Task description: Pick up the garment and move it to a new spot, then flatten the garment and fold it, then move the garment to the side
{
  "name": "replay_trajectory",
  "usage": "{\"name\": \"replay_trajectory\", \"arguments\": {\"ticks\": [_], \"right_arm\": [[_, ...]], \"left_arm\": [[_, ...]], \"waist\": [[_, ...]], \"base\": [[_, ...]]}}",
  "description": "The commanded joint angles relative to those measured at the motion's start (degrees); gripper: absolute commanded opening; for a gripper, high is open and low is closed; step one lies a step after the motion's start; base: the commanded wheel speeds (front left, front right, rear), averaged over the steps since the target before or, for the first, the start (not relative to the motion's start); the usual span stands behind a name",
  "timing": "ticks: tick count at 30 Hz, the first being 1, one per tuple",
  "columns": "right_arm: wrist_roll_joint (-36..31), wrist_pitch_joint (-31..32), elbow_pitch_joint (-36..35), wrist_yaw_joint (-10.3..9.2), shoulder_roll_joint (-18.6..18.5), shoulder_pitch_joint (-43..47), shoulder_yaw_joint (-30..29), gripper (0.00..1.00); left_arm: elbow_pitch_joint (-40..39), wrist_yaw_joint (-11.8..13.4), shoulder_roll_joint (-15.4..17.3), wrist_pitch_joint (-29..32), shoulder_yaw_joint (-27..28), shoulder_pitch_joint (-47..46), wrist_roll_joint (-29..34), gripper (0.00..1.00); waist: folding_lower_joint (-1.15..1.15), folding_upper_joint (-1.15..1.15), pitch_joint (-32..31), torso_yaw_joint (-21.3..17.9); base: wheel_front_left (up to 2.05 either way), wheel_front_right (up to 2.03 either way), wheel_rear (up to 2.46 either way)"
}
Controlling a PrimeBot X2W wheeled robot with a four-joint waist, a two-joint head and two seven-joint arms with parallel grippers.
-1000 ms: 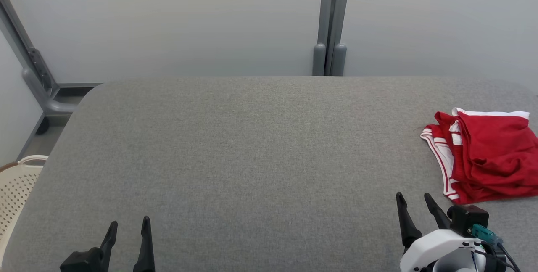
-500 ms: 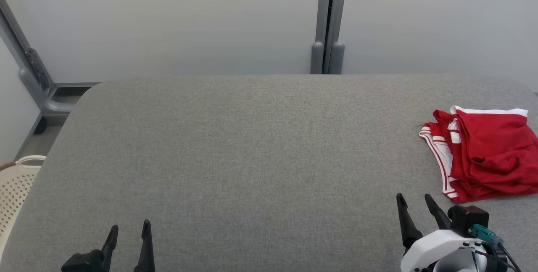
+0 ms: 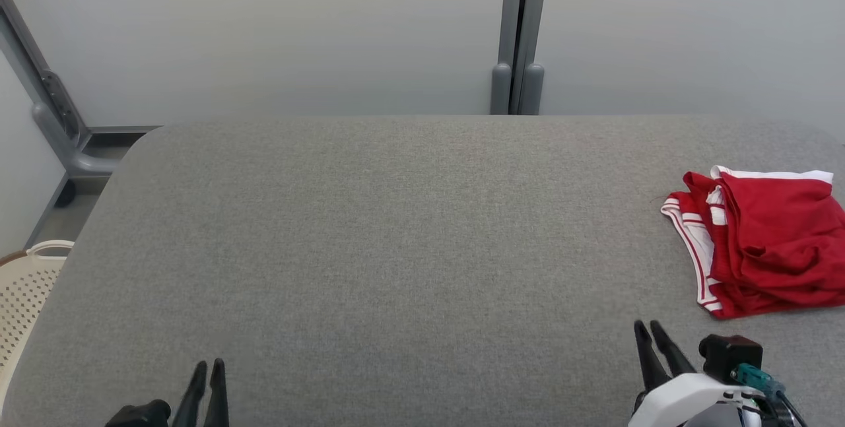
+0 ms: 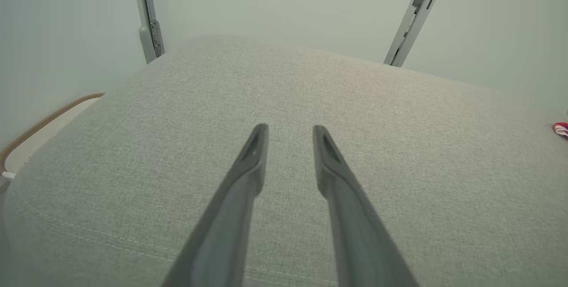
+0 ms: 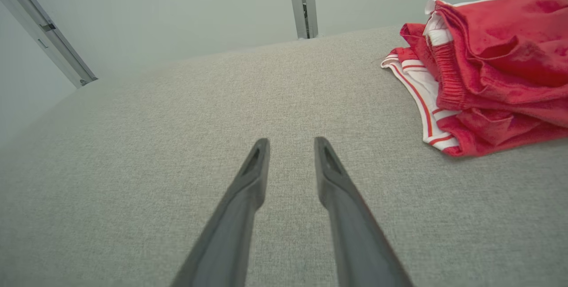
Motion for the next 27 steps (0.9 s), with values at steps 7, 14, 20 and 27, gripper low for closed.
{"name": "replay_trajectory", "arguments": {"ticks": [7,14,20,27], "right_arm": [[7.58,1.93,-1.37,0.0,-0.08,-0.34,-1.81,0.0],[14.79,2.88,-3.57,-0.01,-0.12,0.56,-2.61,0.0],[20.43,3.76,-5.12,-0.01,-0.15,1.04,-3.38,0.0],[26.54,4.79,-6.68,-0.01,-0.18,1.53,-4.3,0.0]], "left_arm": [[0.05,-1.9,-1.69,2.03,2.42,-1.25,-5.22,0.0],[0.66,-3.8,-3.38,3.98,4.54,-2.6,-10.05,0.0],[1.12,-5.28,-4.7,5.52,6.2,-3.64,-13.86,0.0],[1.57,-6.88,-6.14,7.22,8.03,-4.77,-17.99,0.0]], "waist": [[0.0,0.0,0.4,-0.31],[0.0,0.0,0.79,-0.6],[0.0,0.0,1.13,-0.85],[0.0,0.0,1.53,-1.15]], "base": [[0.0,0.0,0.0],[0.0,0.0,0.0],[0.0,0.0,0.0],[0.0,0.0,0.0]]}}
